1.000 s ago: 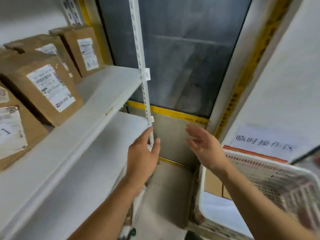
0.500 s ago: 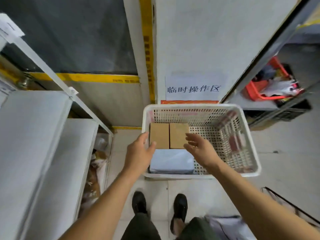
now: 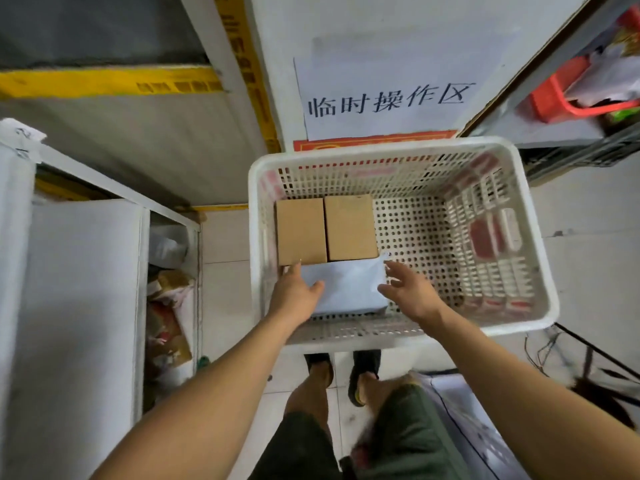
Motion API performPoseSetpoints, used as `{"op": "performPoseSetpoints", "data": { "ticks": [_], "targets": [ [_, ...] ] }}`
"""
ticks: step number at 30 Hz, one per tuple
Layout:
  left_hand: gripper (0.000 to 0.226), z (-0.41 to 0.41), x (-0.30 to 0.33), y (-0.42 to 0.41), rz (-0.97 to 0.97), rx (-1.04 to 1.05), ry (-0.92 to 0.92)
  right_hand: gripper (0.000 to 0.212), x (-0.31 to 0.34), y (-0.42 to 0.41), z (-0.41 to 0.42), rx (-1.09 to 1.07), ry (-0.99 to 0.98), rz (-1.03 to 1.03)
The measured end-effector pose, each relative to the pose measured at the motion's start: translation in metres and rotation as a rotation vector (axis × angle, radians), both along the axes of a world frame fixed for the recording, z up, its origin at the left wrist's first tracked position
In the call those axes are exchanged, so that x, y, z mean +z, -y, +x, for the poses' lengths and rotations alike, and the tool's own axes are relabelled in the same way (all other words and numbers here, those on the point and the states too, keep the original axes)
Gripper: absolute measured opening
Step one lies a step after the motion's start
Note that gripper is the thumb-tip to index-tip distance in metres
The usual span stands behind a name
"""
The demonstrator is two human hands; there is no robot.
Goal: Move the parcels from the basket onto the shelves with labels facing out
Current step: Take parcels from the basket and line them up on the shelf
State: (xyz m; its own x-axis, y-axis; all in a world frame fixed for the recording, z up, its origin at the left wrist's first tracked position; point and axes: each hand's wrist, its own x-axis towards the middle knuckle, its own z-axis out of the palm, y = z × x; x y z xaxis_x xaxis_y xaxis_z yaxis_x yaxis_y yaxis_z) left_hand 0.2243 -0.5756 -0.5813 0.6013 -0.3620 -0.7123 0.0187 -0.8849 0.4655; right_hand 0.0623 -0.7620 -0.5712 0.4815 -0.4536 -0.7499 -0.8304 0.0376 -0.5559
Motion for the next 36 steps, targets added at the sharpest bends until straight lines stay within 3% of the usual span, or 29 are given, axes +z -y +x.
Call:
{"op": "performPoseSetpoints", "data": {
  "ticks": [5,13,21,29,36],
  "targets": [
    [0.082,0.024,-0.055,0.044,0.004,0.005,-0.011,0.069,-0.052,0.022,0.028,-0.057,-0.036,0.031],
    [0.074,0.035,-0.128,0.127,-0.059,0.061,-0.053,0.075,-0.143,0.068,0.075,-0.081,-0.059,0.003],
    [0.08,0.021,-0.163,0.149,0.013,0.095,0.059,0.082,-0.192,0.084,0.086,-0.101,-0.019,0.089],
    [0.065,0.01,-0.156,0.143,-0.07,0.217,-0.001,0.065,-0.173,0.091,0.084,-0.183,0.072,0.144],
    [0.064,0.006,-0.091,0.135,-0.322,0.31,0.016,0.076,-0.106,0.085,0.065,-0.28,0.201,0.21]
  ]
}}
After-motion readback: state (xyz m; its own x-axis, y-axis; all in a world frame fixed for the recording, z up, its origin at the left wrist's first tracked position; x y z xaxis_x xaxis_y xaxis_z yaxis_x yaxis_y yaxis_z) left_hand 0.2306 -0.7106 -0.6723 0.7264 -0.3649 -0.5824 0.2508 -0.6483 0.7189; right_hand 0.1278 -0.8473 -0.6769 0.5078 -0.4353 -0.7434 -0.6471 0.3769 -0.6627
